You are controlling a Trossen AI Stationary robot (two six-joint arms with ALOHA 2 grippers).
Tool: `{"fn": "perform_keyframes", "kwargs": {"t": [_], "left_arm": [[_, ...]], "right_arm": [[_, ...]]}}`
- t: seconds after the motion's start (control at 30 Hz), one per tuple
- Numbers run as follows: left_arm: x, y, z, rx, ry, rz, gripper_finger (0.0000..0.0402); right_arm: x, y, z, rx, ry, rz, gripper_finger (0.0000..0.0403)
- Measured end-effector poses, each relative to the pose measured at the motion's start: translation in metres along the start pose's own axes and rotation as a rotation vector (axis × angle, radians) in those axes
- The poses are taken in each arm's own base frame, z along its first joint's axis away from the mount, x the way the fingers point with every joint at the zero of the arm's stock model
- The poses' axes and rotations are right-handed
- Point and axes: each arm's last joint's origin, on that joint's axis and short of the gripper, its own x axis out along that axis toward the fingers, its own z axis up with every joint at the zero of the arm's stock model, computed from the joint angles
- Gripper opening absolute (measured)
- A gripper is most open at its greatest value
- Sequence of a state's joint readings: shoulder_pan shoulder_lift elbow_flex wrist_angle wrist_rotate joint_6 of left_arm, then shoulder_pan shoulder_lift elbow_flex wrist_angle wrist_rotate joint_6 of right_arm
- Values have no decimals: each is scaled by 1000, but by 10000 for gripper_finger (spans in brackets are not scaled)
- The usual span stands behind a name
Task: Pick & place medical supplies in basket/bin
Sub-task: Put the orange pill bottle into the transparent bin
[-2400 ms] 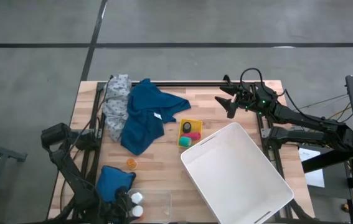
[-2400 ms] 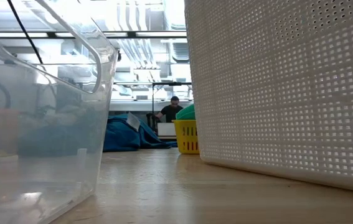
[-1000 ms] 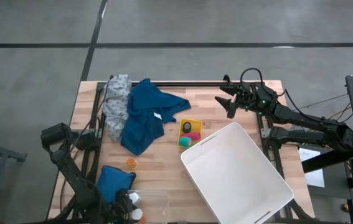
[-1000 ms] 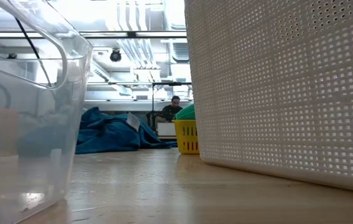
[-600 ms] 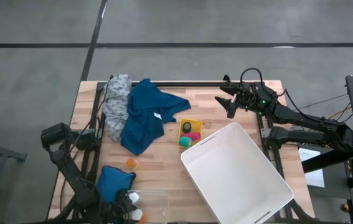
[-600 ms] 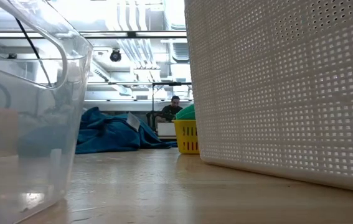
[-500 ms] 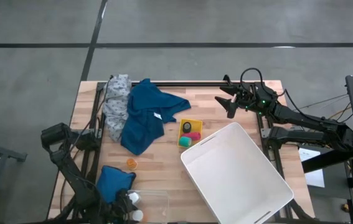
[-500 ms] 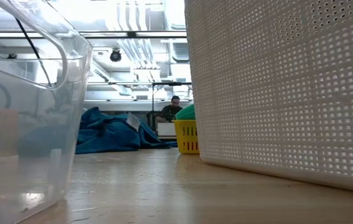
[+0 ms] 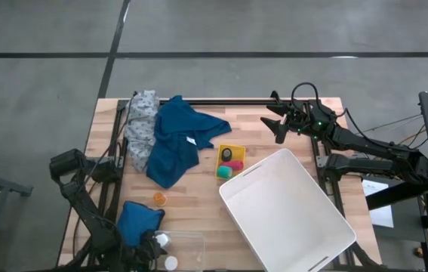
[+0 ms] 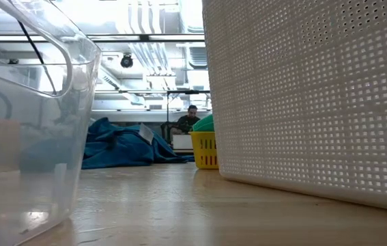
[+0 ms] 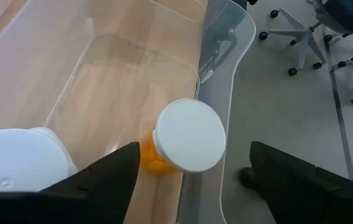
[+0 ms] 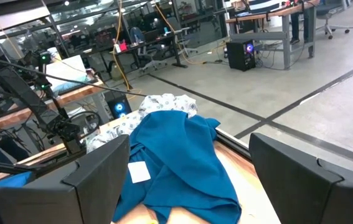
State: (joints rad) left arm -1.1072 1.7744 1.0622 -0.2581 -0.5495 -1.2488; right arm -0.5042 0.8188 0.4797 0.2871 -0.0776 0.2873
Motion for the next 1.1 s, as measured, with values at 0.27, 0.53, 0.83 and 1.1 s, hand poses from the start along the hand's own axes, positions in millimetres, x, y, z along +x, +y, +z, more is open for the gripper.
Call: {"fn": "perform_keyframes", "kwargs": {"t": [0.27,0.53,0.83,1.1], "left_arm": [[-3,0,3,-149,0,-6,309],[-26,-5,19,-275,18,-82,308],[-64,3,46,-300,-44,-99,308],[-99,26,62,-397,-70,-18,308]], "right_arm": [[0,0,0,0,1,0,325],[0,0,0,0,1,-1,325],[0,0,0,0,0,0,325],[0,0,0,0,1,-1,325]]}}
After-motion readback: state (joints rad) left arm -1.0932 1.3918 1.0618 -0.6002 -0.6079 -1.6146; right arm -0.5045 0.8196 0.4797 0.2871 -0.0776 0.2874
